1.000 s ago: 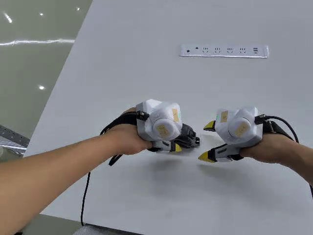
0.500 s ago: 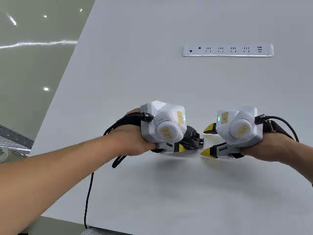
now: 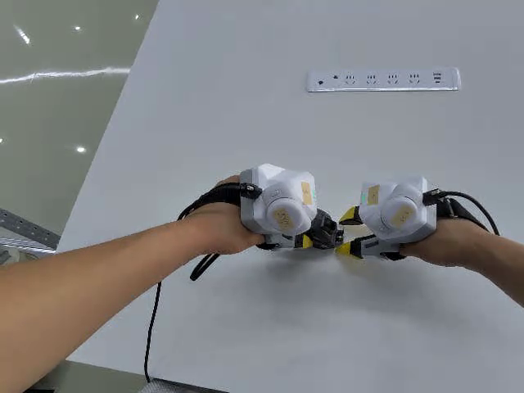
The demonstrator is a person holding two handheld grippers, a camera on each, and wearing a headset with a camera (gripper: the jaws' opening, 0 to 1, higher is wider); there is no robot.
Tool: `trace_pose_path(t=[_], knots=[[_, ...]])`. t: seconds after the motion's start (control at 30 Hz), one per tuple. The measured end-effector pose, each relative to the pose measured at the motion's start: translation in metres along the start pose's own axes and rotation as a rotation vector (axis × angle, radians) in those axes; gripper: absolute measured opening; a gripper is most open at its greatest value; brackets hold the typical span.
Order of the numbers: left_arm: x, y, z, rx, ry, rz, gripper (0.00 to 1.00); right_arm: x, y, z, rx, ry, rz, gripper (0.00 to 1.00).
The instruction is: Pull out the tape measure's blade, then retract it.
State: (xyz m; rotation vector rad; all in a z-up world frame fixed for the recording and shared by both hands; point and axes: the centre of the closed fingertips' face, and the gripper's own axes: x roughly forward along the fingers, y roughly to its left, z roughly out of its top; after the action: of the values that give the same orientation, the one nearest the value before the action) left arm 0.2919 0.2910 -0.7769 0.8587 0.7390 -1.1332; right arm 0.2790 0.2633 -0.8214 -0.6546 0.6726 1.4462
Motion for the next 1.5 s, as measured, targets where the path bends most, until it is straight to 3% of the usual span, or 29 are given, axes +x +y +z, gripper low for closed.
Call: trace_pose_path(t=[0.27, 0.7, 1.5], knots=[[0.0013, -0.0016, 0.0006, 0.004, -0.002, -0.02, 0.34, 0.0015, 0.0012, -0.0033, -0.01, 0.001, 0.017, 0.24], [0.0016, -0.0023, 0.0001, -0.001, 0.002, -0.026, 0.32, 0.0031, -0.0001, -0.0034, -0.014, -0.001, 0.012, 0.14], [0.0029, -0.0031, -0.0003, 0.028, 0.016, -0.054, 0.29, 0.0037, 0.0003, -0.0023, -0.079, 0.006, 0.011, 0.09]])
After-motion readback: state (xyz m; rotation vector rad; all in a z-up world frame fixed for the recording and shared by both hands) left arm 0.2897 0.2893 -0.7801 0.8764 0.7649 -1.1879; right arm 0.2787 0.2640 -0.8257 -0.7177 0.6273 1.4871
